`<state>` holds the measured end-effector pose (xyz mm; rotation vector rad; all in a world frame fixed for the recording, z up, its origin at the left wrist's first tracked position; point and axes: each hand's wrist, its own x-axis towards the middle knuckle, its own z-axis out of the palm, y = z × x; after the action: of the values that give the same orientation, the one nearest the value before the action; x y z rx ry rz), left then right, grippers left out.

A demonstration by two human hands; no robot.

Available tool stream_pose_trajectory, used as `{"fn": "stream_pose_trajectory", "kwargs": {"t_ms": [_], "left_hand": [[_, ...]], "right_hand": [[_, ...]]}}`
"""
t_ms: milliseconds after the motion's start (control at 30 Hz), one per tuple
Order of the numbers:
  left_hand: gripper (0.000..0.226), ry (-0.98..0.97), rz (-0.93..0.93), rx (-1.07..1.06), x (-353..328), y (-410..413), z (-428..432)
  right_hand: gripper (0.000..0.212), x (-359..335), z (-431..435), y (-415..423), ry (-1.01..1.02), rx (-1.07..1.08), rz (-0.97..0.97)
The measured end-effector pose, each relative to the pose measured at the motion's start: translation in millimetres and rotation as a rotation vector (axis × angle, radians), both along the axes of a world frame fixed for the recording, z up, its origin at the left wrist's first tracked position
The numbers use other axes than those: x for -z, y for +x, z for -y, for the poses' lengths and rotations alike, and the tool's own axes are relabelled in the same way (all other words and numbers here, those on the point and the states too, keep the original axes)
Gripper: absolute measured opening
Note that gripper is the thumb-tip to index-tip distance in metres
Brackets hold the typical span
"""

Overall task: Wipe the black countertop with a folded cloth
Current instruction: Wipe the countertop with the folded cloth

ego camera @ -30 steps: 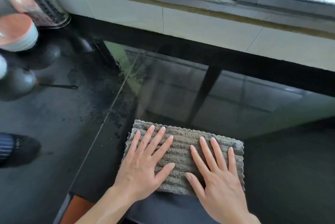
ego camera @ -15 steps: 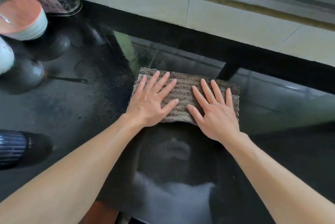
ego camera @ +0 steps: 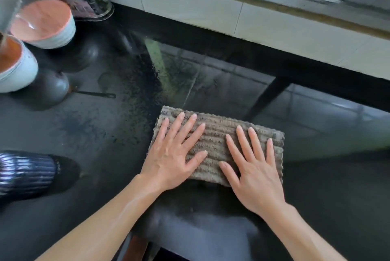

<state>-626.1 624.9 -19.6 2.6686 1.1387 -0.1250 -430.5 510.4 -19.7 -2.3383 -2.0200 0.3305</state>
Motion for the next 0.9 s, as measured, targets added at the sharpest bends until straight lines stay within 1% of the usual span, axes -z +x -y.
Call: {"fn": "stream_pose_trajectory", "kwargs": {"t_ms": [200,400,500,733,900], "left_hand": [[0.066,-0.007,0.058,-0.056,1.4,-41.4,39.6],[0.066,-0.001,0.047,-0.064,4.4,-42.9,31.8],[0.066,0.013,0.046,-0.081,5.0,-45.3,15.2],[0.068,0.013,0.015,-0.195,4.2,-51.2,-65.0],[0.068,0.034,0.008,-0.219,7.1,-53.0,-74.1]], "right_hand": [[0.062,2.2,21.1,-23.3,0.001,-0.110,-0.005],[0.062,2.0,6.4,-23.8,-0.019,-0.145,-0.005],[0.062,-0.3,-20.0,-24.1,-0.025,-0.160,-0.001],[0.065,1.7,-107.8,-30.6,-0.022,-0.156,0.004],[0.067,4.7,-130.3,-36.0,-0.015,-0.165,0.028]]}}
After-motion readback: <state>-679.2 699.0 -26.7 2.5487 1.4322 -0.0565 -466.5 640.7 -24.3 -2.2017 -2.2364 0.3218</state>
